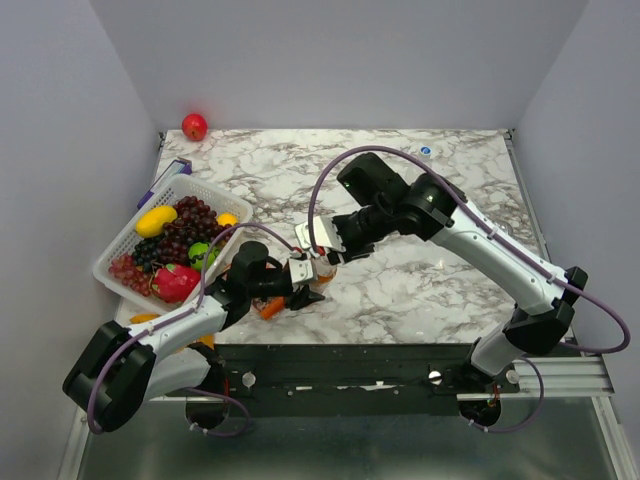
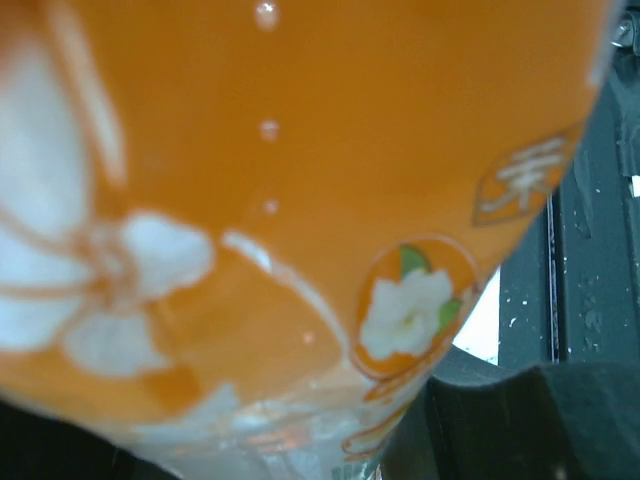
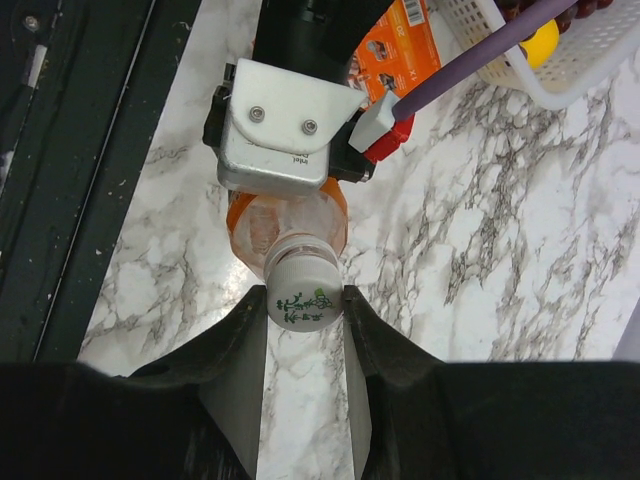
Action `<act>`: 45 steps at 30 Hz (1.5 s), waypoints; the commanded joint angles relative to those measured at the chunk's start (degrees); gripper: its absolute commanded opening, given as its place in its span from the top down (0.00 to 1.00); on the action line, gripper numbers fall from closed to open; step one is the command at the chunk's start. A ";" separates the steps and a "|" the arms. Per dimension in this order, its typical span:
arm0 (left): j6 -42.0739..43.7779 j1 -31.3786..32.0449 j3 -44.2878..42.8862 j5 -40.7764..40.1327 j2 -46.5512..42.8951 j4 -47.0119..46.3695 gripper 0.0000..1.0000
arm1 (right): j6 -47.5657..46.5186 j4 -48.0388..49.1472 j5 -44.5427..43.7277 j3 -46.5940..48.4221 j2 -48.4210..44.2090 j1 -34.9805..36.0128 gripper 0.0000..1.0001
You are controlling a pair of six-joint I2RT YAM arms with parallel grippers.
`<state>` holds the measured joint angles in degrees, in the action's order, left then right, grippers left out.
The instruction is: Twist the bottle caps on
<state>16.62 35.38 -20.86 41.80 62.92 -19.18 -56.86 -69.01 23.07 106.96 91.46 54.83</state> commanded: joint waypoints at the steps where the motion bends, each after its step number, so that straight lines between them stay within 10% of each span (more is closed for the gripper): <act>1: 1.57 0.48 -0.58 1.00 -1.66 -5.25 1.00 | -1.32 2.30 -4.26 -1.05 0.03 0.46 0.64; 26: 5.09 0.40 -2.16 -4.45 -1.92 -1.91 1.00 | -8.18 -16.68 -4.43 12.76 9.35 2.39 0.72; 45: -2.21 -0.83 -0.40 -10.25 -3.06 -10.36 1.00 | 9.40 -18.35 -7.51 17.67 15.94 2.74 0.72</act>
<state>13.41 34.44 -18.92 31.66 61.91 -23.00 -51.94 -77.34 16.69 122.52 103.44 56.95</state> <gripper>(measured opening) 0.543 0.394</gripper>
